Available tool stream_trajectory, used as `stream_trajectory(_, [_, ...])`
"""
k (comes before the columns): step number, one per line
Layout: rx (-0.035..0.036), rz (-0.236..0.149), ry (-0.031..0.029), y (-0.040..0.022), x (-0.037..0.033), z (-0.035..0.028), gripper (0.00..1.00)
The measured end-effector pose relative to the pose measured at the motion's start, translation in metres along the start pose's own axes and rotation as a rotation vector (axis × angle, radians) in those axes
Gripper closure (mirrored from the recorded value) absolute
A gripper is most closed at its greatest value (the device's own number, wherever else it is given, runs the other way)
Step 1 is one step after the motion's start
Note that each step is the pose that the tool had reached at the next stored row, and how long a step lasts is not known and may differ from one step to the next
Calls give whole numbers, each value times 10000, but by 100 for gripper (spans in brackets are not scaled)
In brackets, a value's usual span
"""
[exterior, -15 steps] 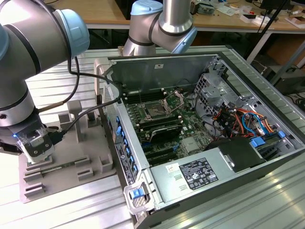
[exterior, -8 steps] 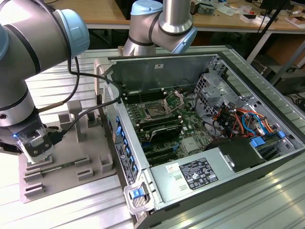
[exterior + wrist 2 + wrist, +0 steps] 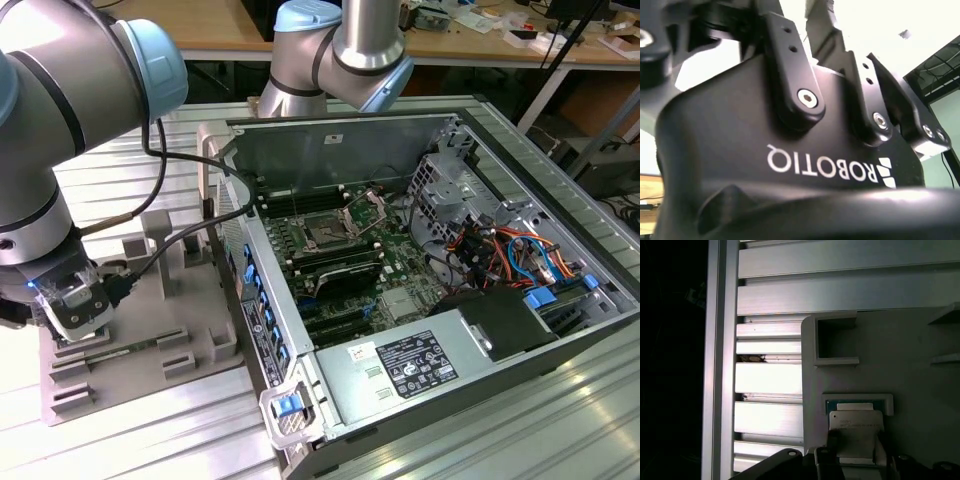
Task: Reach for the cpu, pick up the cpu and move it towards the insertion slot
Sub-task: 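Pick up the cpu and move it towards the insertion slot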
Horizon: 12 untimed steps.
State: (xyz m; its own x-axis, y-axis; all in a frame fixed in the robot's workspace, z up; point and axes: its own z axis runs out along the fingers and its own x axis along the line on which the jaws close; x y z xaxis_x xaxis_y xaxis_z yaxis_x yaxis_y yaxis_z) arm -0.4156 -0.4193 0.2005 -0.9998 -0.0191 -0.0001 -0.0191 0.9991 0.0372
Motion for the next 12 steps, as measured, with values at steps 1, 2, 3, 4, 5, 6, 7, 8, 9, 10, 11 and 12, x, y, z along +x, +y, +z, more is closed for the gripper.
stream_trajectory(1, [0, 0, 0, 0, 0, 0, 52])
stream_trajectory(2, [0, 0, 0, 0, 0, 0, 46])
stream_trajectory(3, [0, 0, 0, 0, 0, 0, 40])
stream_trajectory(4, [1, 1, 0, 0, 0, 0, 40])
stream_trajectory(5, [0, 0, 0, 0, 1, 0, 35])
stream_trajectory(6, [0, 0, 0, 0, 1, 0, 28])
stream_trajectory(7, [0, 0, 0, 0, 1, 0, 28])
stream_trajectory(8, [1, 0, 1, 0, 1, 0, 28])
stream_trajectory(9, [1, -44, 2, 0, 1, 0, 28])
stream_trajectory(10, [1, -90, 5, 1, 2, 1, 28])
stream_trajectory(11, [1, -130, 5, 2, 2, 3, 28])
stream_trajectory(12, [1, -157, 6, 6, 2, 7, 28])
